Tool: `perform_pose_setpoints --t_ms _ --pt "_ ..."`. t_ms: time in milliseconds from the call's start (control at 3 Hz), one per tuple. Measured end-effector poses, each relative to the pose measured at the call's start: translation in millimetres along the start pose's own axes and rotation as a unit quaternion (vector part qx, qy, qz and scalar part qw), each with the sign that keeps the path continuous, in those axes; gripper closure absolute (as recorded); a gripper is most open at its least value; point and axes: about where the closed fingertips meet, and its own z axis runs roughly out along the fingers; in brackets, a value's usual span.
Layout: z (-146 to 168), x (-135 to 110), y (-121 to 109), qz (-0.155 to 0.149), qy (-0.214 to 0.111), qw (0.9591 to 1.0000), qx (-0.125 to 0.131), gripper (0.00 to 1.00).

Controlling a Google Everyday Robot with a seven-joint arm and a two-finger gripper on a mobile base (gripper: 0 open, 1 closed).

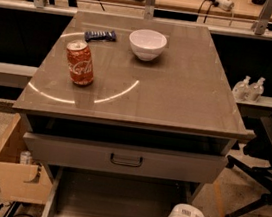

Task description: Close middle drawer

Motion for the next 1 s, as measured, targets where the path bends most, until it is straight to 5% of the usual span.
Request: perform_pose_setpoints --t_ms 1000 --pt "-30.0 -33.4 -66.3 -0.085 0.011 0.9918 0.094 1.0"
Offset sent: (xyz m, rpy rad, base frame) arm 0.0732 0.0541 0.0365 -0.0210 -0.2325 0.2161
